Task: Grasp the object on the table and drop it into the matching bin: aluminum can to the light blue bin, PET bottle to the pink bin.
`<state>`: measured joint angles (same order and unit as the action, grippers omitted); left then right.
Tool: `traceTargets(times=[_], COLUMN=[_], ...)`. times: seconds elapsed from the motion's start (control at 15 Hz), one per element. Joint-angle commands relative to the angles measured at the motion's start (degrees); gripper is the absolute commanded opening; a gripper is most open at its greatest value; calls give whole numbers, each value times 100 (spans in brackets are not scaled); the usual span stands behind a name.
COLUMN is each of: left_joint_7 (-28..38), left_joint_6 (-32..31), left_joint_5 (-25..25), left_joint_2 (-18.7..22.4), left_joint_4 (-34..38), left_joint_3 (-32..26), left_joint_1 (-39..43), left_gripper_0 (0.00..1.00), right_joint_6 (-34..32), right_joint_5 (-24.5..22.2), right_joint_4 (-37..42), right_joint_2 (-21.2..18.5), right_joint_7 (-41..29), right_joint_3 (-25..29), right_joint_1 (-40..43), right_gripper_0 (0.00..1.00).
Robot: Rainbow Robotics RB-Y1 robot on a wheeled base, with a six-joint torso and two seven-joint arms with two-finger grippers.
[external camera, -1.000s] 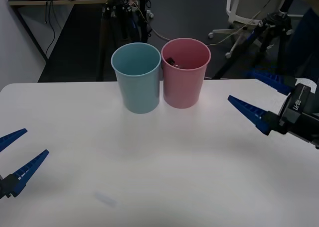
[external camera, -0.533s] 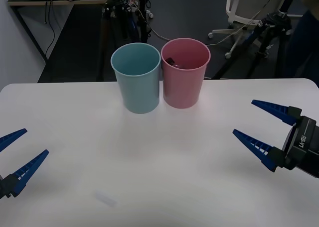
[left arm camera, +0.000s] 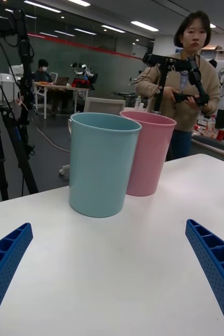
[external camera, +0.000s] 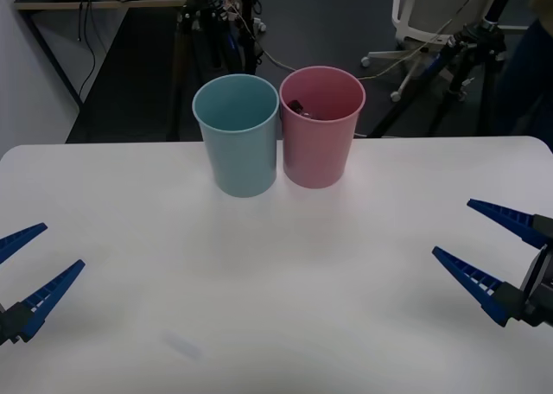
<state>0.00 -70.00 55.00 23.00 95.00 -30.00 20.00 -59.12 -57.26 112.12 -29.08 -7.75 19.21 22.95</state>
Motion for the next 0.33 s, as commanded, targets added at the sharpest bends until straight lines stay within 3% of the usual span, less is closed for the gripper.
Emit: traceTargets(times=[0.07, 0.33], left_joint_7=[0, 0], left_joint_6=[0, 0], left_joint_5=[0, 0], left_joint_2=[0, 0], left_joint_4=[0, 0], left_joint_3=[0, 0], left_joint_1=[0, 0], left_gripper_0=[100, 100], right_joint_6=[93, 111], right_joint_5=[-4, -13], right_joint_4=[-6, -14], right_joint_2=[-2, -2], right_joint_7=[-16, -16], right_joint_3=[39, 39], right_joint_1=[79, 96], right_gripper_0=[100, 100])
